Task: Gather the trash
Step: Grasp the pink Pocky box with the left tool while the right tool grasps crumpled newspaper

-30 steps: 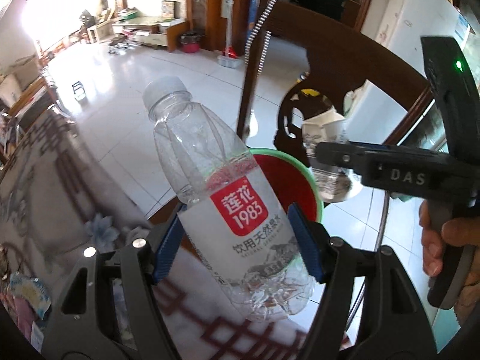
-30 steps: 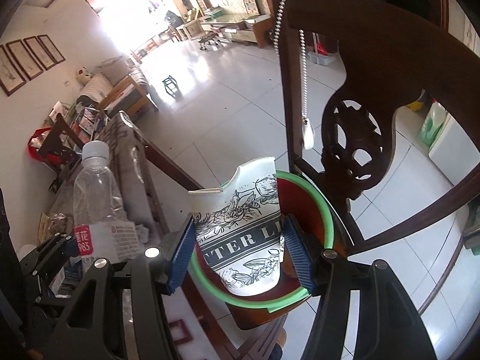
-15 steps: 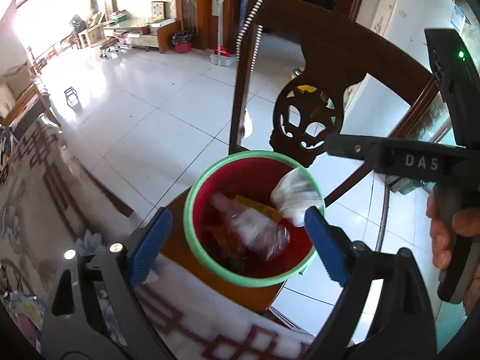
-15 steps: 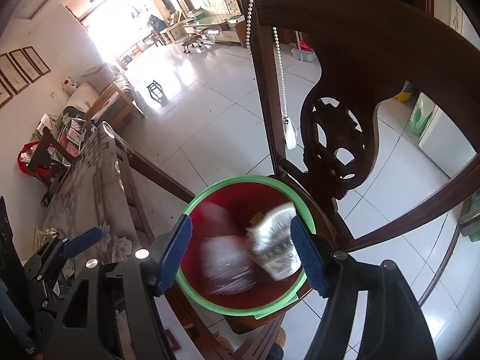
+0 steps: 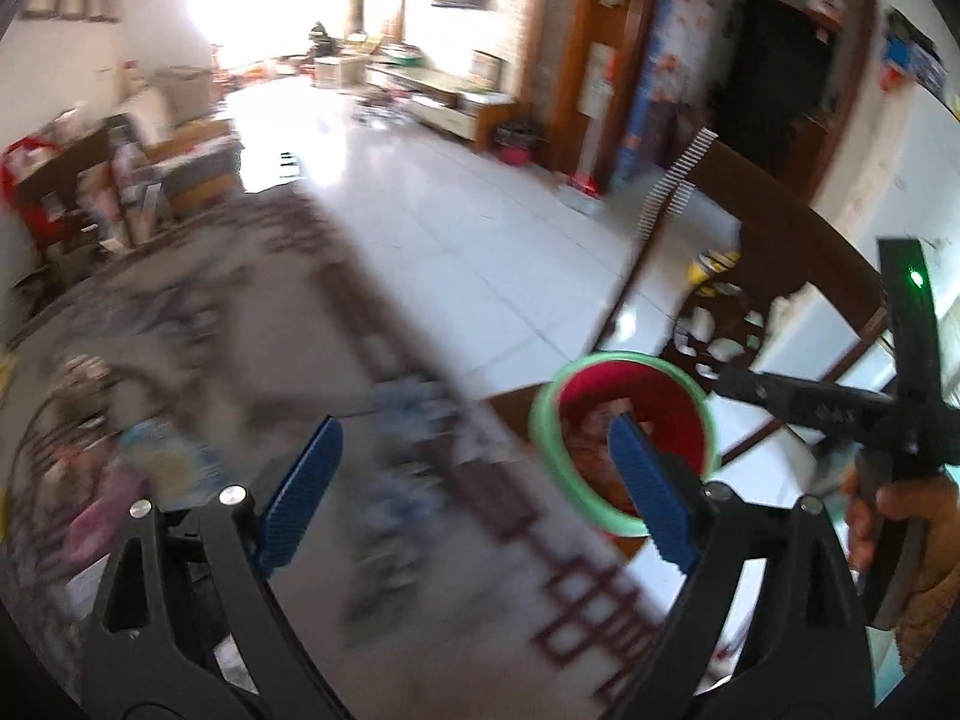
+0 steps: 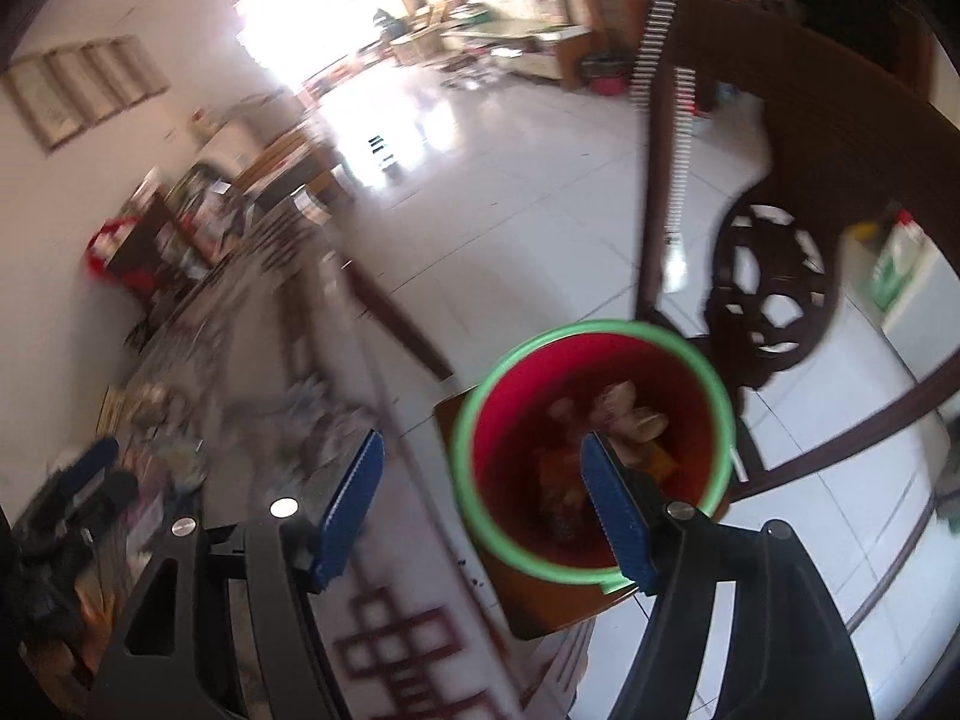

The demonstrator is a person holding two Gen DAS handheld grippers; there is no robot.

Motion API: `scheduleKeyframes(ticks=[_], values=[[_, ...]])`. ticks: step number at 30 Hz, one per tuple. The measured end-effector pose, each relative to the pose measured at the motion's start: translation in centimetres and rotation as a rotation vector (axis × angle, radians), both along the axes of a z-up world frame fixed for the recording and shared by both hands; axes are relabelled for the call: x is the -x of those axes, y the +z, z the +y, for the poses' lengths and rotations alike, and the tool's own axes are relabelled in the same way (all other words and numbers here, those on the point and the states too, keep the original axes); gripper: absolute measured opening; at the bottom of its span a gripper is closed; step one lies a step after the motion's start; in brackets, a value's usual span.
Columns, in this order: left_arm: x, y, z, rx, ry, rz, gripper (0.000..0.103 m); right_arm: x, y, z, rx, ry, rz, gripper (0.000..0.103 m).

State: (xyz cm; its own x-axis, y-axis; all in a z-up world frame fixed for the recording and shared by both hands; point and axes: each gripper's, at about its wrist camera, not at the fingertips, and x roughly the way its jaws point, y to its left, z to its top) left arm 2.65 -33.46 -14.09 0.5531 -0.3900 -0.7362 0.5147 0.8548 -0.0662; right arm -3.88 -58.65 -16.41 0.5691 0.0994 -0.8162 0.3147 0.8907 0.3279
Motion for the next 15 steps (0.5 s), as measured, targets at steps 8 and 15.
scheduleKeyframes(ticks=[8, 15], values=[[0.0, -0.4, 12.5, -0.020, 0.269, 0.032, 0.088, -1.4, -0.2, 10.2, -0.022, 0.208, 0.024, 0.067], [1.1, -0.9, 20.9, -0.008, 0.395, 0.052, 0.088, -2.0, -2.8, 22.7, -0.052, 0.467, 0.098, 0.068]])
